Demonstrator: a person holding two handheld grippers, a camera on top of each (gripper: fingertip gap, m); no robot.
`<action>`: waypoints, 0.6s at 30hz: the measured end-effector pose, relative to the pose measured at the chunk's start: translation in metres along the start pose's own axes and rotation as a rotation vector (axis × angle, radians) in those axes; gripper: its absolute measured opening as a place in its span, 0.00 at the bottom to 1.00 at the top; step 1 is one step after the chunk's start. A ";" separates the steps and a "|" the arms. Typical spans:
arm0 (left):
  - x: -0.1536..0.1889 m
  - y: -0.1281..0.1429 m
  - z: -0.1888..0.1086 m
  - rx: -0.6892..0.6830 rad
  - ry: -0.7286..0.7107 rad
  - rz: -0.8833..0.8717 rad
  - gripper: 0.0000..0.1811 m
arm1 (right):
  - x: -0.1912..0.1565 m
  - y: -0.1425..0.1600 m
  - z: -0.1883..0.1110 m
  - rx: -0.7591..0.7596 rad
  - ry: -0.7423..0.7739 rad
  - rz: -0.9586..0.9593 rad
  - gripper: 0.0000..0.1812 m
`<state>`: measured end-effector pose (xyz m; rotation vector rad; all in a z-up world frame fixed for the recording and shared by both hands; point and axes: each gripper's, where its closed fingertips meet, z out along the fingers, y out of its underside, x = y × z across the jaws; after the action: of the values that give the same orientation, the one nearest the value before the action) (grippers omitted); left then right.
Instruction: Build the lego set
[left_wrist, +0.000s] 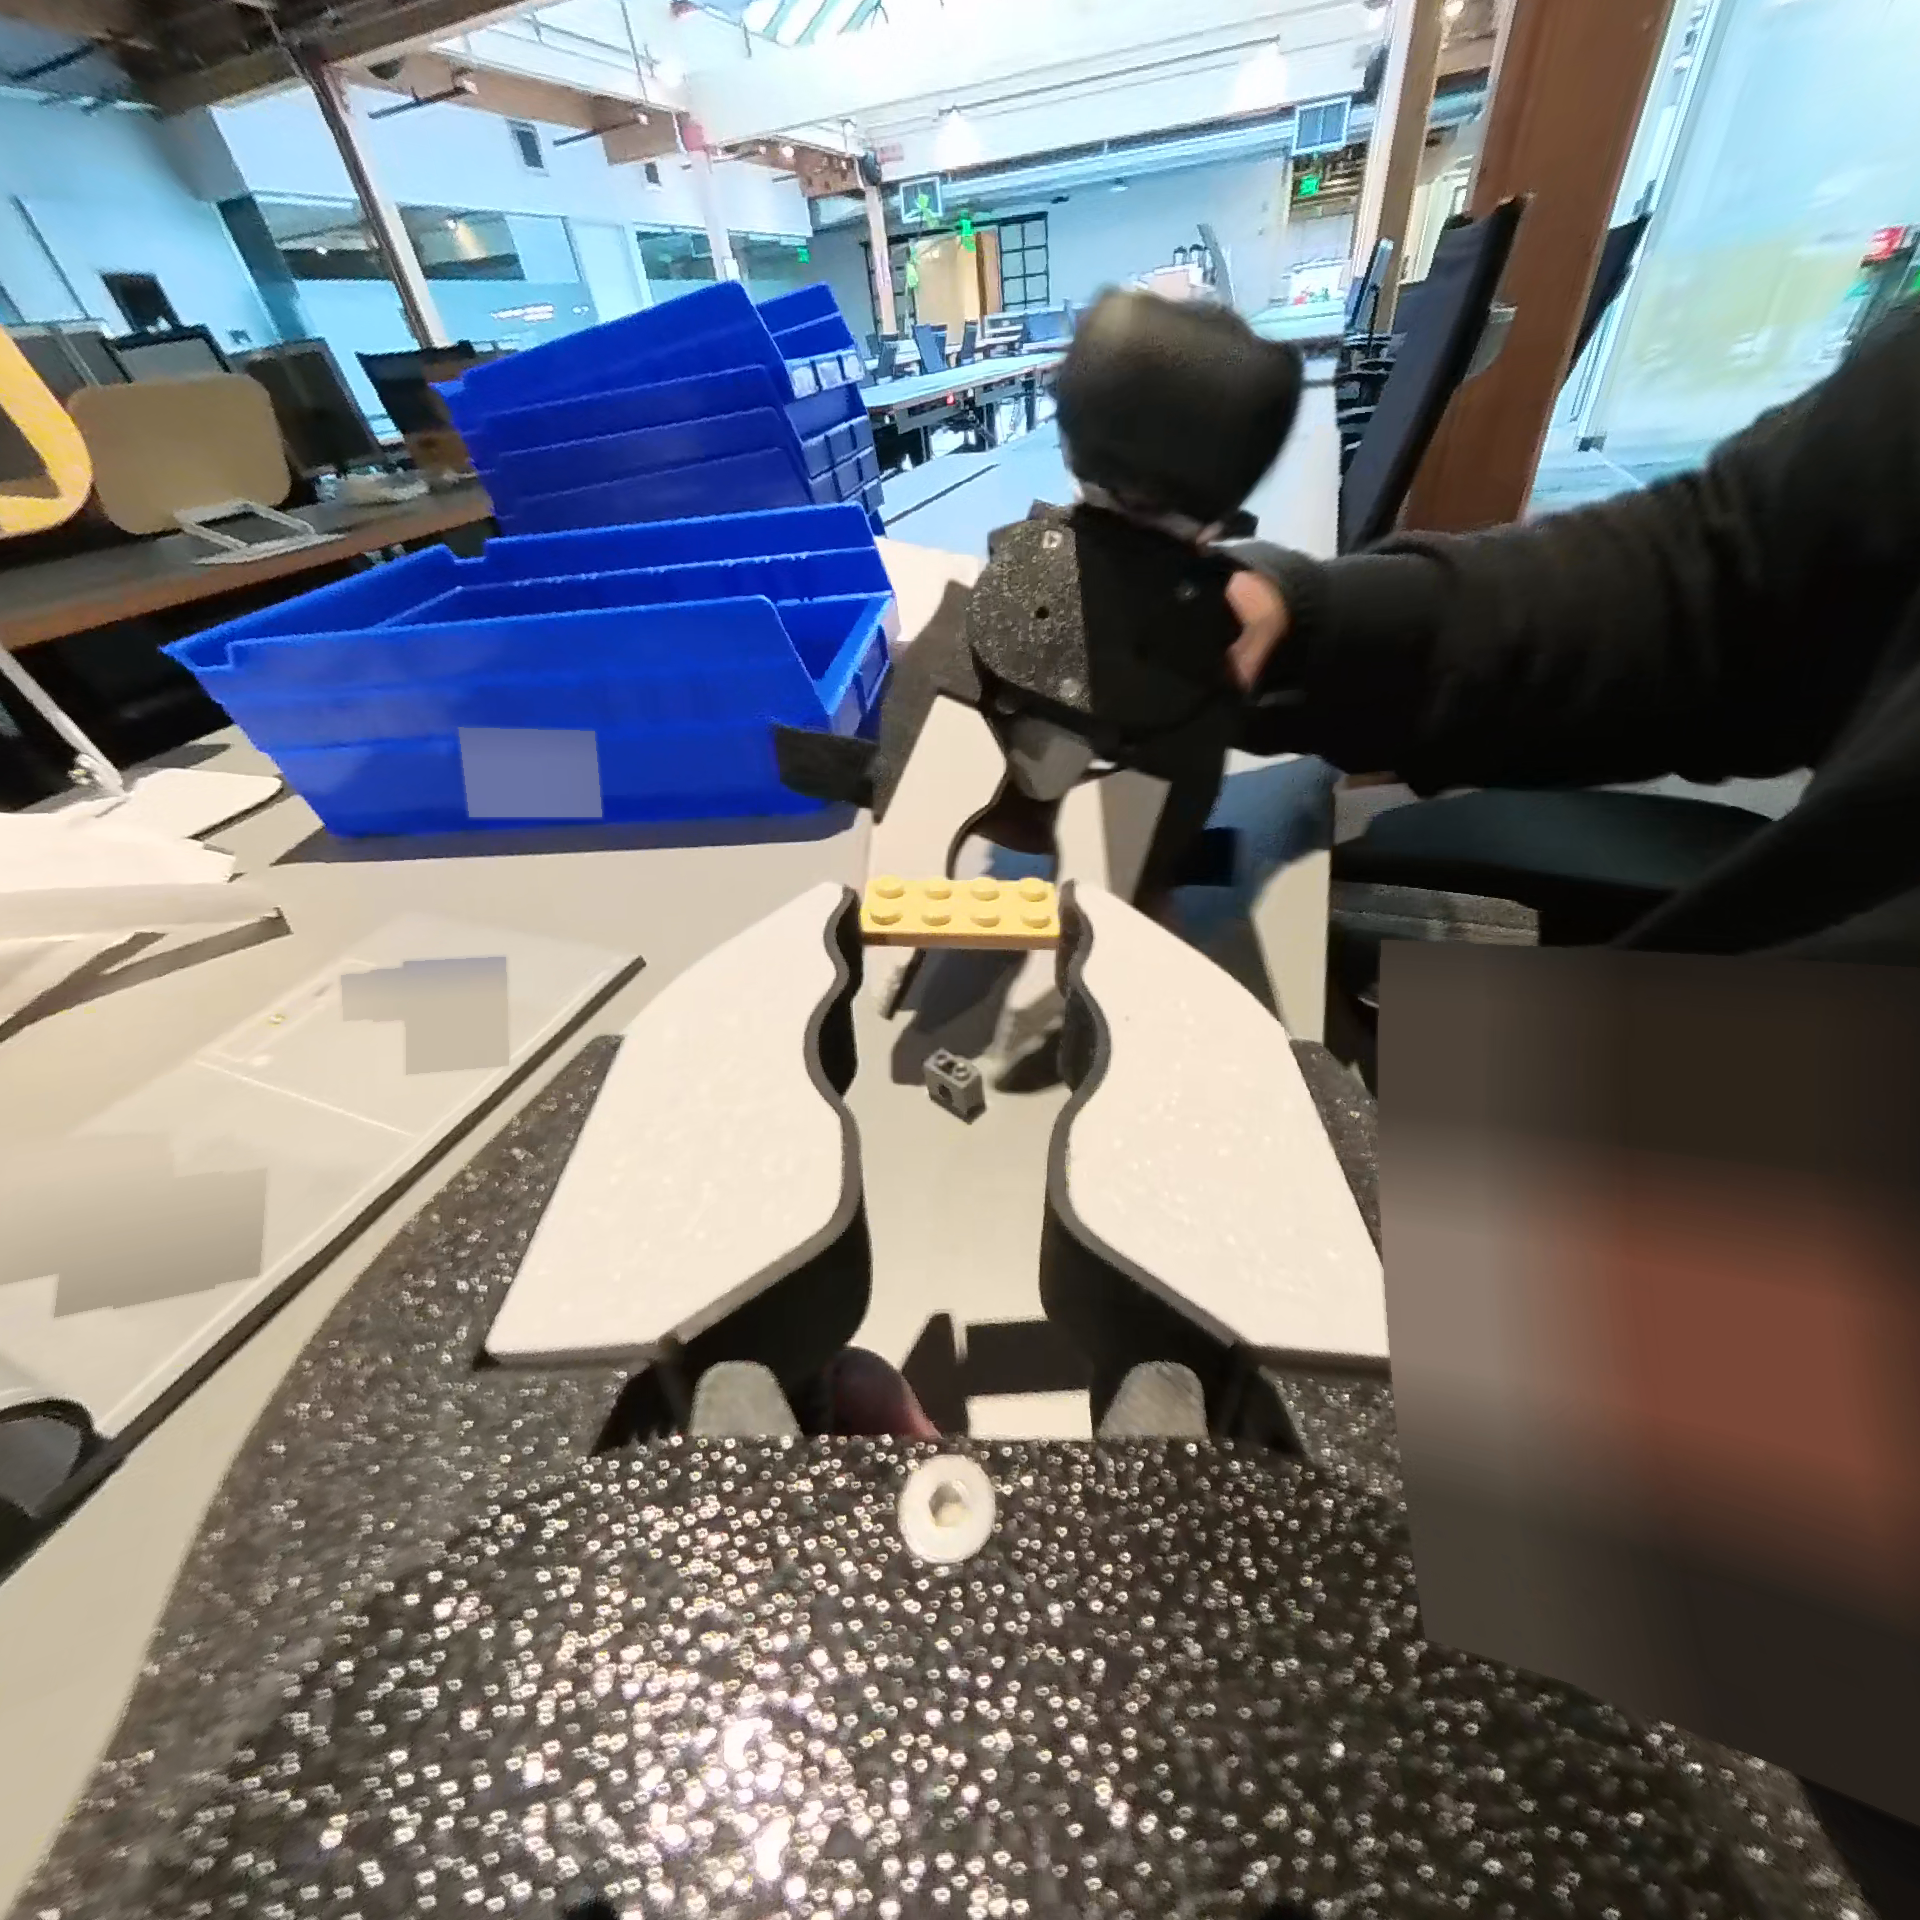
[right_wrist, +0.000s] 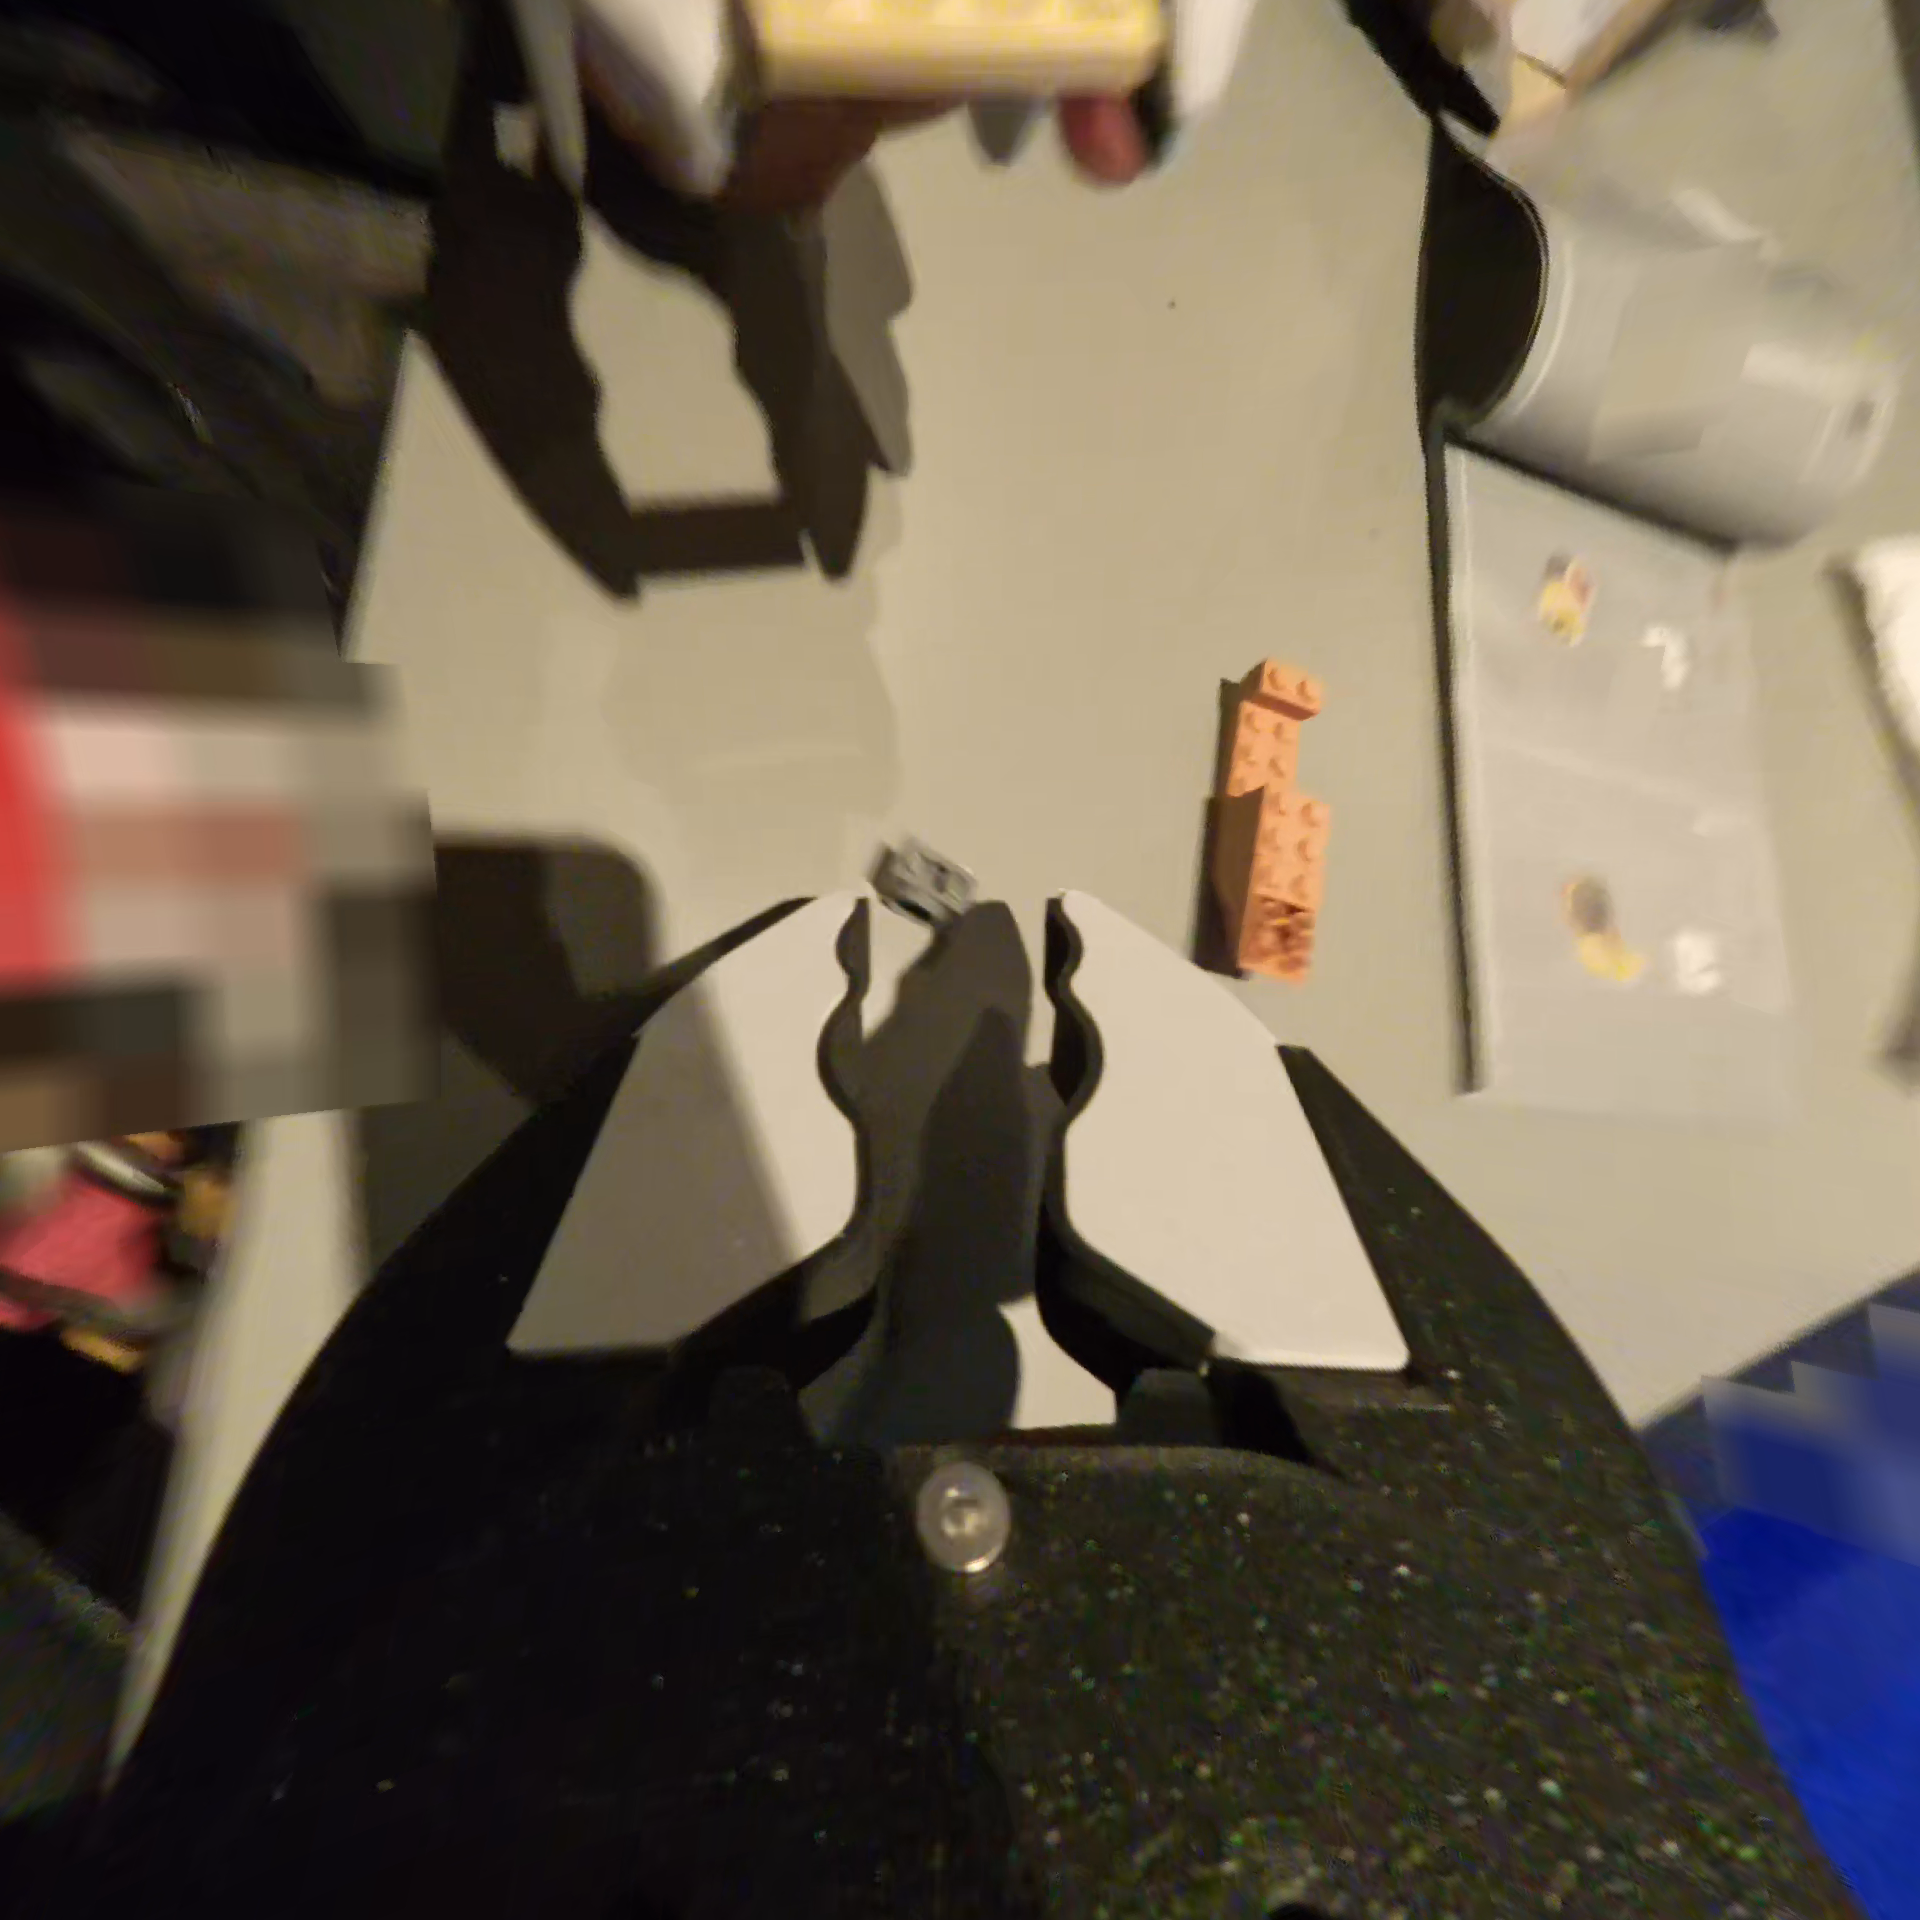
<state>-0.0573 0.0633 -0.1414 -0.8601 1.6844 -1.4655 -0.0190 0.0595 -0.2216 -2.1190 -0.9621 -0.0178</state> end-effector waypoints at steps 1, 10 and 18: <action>0.001 0.000 -0.001 -0.001 0.002 -0.002 0.19 | -0.003 -0.003 0.000 0.016 -0.002 0.076 0.19; 0.002 0.000 -0.003 0.006 0.018 -0.011 0.19 | 0.005 0.003 0.004 -0.020 0.140 0.315 0.24; 0.007 0.002 -0.001 -0.010 0.038 0.005 0.19 | 0.003 0.002 0.012 -0.049 0.087 0.290 0.09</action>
<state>-0.0615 0.0581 -0.1437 -0.8374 1.7220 -1.4798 -0.0194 0.0688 -0.2300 -2.2650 -0.6027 0.0127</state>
